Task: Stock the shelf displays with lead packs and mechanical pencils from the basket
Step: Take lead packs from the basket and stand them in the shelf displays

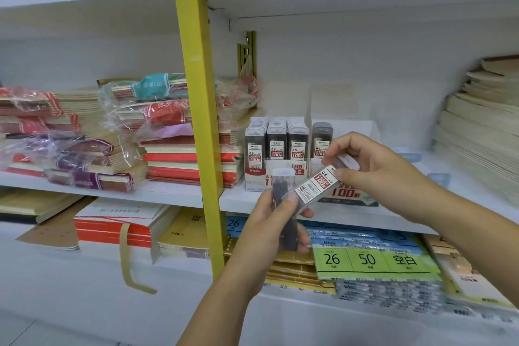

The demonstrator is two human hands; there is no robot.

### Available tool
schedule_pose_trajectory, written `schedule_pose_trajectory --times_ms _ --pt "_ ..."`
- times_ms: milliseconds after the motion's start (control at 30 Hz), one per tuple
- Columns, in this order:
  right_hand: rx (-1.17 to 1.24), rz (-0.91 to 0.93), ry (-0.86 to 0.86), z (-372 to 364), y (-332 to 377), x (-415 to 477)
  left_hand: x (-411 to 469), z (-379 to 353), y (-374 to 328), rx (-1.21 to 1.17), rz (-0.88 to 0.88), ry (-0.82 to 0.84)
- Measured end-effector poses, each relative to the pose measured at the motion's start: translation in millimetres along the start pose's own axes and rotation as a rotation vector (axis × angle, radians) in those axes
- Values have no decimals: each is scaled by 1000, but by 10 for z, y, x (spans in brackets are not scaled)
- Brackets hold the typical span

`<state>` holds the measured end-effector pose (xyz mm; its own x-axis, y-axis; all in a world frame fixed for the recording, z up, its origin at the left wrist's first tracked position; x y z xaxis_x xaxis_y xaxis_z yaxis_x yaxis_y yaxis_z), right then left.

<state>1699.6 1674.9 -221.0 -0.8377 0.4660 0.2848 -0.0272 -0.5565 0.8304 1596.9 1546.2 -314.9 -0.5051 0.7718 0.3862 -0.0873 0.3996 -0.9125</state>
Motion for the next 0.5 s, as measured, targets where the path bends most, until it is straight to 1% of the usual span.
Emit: schedule_pose_trajectory --times_ms 100,200,267,333,367,467,500 --pt "97 14 -4 -14 -10 0 -1 62 -1 25 -24 -45" --pt "280 -51 -87 -17 -93 42 -1 88 -26 37 -45 -62" --pt "341 -86 -104 -39 -135 57 11 88 -27 49 -51 -66" --pt "304 -85 -130 -3 -118 64 17 95 -20 64 -47 -79" --pt "274 -67 -170 65 -80 74 23 103 -16 70 -42 -85" --pt "192 60 -342 408 134 124 43 125 -3 84 -15 -107" --pt "166 108 -374 506 223 146 53 135 -3 86 -10 -119"
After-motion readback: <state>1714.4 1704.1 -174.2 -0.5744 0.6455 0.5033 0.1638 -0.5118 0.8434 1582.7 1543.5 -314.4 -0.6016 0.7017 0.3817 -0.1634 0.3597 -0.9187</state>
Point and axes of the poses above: each hand's wrist, its own x-axis towards the middle knuckle, its own z-axis out of the back of the hand, y = z × x, the point moved 5 cm from there along x, towards the middle knuckle, and after that the axes turned 10 degrees about -z, right-handed, at the moved point
